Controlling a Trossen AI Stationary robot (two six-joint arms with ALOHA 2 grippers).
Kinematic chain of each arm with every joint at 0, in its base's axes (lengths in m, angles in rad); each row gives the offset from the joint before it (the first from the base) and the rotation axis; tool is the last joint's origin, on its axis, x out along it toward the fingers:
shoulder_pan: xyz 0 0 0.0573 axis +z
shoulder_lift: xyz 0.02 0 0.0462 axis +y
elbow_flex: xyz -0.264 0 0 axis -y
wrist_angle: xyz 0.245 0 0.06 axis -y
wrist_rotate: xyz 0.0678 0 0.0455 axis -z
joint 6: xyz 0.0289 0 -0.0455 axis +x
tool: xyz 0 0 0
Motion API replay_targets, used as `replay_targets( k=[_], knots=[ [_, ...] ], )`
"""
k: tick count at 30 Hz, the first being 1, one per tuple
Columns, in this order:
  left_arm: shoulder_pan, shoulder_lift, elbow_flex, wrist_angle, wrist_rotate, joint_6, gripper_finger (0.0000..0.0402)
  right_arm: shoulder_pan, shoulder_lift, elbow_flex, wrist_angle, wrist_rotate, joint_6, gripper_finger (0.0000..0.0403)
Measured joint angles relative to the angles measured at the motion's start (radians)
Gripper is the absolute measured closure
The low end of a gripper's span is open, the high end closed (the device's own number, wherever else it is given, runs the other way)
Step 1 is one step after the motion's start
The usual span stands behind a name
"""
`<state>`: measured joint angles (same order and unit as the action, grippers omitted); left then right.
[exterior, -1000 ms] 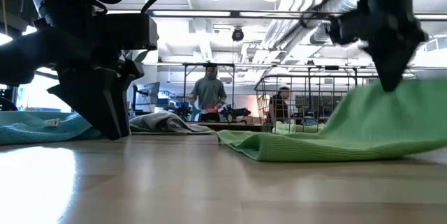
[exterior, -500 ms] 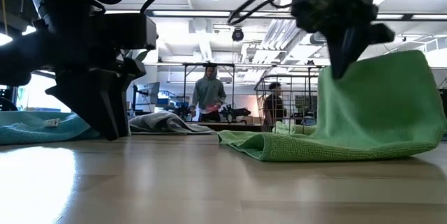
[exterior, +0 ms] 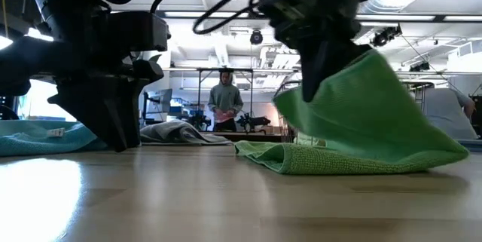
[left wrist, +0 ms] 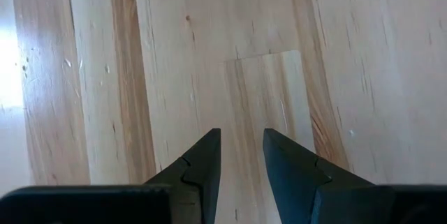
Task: Fold microfiber towels
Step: Fold the green microfiber towel, then put the folded green microfiber towel into the wire basket
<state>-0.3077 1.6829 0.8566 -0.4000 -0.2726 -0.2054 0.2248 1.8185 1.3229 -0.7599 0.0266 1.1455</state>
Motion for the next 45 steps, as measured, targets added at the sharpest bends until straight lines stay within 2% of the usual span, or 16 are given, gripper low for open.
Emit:
replay_targets(
  k=[8,14,22,25,31,35,38,41,45],
  knots=[
    [0.000,0.000,0.000,0.000,0.000,0.001,0.0303,-0.004,0.117,0.055,0.030,0.000,-0.047,0.0403],
    [0.000,0.000,0.000,0.000,0.000,0.027,0.0303,-0.004,0.124,0.076,0.069,0.010,-0.052,0.0403],
    [0.000,0.000,0.000,0.000,0.000,0.034,0.0303,-0.004,0.124,0.083,0.090,0.095,-0.102,0.0400],
    [0.000,0.000,0.000,0.000,0.000,0.034,0.0303,-0.005,0.124,0.083,0.116,0.086,-0.147,0.0379],
    [0.000,0.000,0.000,0.000,0.000,0.034,0.0303,-0.005,0.121,0.083,0.109,0.035,-0.210,0.0294],
    [0.001,0.000,-0.001,0.010,-0.004,0.061,0.0303,-0.010,0.099,0.083,0.074,-0.046,-0.260,0.0257],
    [0.002,0.000,-0.001,0.075,-0.039,0.167,0.0303,0.013,0.077,0.083,0.059,-0.057,-0.270,0.0250],
    [0.008,0.000,-0.001,0.229,-0.046,0.313,0.0303,0.070,0.075,0.083,0.037,-0.026,-0.190,0.0250],
    [0.044,0.000,-0.001,0.459,0.041,0.483,0.0303,0.158,0.075,0.083,-0.009,0.089,-0.029,0.0250]
  ],
)
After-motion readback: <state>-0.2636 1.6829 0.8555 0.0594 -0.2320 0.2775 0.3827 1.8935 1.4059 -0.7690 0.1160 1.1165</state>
